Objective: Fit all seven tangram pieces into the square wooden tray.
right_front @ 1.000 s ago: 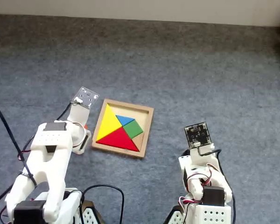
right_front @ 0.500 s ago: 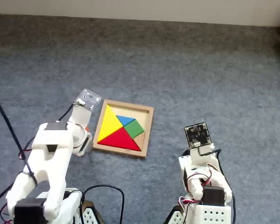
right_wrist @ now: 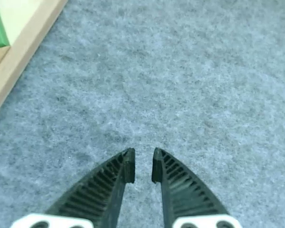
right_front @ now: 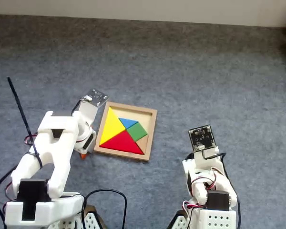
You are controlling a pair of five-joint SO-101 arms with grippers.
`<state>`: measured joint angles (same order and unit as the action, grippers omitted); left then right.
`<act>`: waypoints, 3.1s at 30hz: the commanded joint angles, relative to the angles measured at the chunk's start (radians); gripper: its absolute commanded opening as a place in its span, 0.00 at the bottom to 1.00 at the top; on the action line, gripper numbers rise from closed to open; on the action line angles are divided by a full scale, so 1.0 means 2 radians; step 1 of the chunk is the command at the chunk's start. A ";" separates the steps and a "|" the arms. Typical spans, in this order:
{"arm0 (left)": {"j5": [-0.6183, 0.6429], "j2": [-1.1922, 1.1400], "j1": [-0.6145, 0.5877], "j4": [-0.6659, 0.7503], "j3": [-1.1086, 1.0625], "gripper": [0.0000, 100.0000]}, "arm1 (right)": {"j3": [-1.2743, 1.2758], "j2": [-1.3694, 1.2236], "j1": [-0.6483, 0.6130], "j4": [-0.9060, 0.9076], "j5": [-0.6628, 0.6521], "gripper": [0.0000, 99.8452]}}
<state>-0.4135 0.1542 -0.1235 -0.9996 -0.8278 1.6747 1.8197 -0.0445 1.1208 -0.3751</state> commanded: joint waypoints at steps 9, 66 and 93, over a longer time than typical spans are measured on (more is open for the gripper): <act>-0.002 0.177 0.020 -0.059 0.014 0.10 | 0.057 0.008 0.007 -0.007 -0.006 0.08; 0.377 0.195 0.155 -0.108 0.137 0.28 | 0.057 0.008 0.008 -0.007 -0.006 0.08; 0.222 0.638 -0.158 -0.091 -0.198 0.21 | -0.344 -0.303 -0.105 0.076 0.066 0.08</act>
<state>0.0376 1.3679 -0.4012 -1.2375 -1.1362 1.1853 1.4607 -0.1473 1.2712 -0.3506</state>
